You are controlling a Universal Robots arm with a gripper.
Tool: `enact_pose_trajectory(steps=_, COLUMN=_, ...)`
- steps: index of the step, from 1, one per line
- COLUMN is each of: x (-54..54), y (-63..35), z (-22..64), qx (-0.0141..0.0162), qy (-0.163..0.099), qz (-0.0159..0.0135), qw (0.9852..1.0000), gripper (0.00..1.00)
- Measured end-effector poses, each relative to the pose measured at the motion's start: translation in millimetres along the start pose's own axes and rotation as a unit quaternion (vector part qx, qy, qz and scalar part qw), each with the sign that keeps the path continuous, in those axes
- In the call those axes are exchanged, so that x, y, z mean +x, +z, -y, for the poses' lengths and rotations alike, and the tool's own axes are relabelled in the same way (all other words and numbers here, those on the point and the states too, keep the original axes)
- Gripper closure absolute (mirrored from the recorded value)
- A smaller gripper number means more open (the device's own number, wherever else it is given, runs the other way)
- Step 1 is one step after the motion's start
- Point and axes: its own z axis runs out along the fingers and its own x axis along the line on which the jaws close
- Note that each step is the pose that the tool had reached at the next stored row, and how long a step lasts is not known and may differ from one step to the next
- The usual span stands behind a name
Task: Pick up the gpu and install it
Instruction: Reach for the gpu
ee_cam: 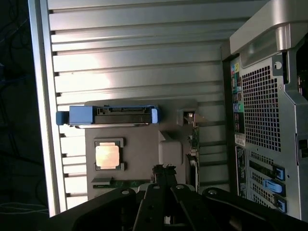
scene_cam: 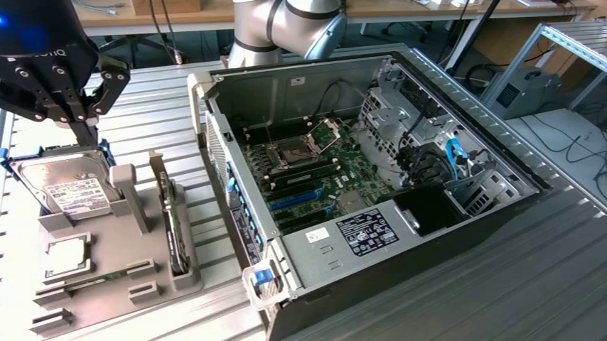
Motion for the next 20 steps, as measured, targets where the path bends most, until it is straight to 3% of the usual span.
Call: enact_pose_trajectory(steps=20, x=-1.4, y=-0.4, z=18.2, qx=0.0021, qy=0.000, qz=0.0001, qw=1.0000, gripper=0.89)
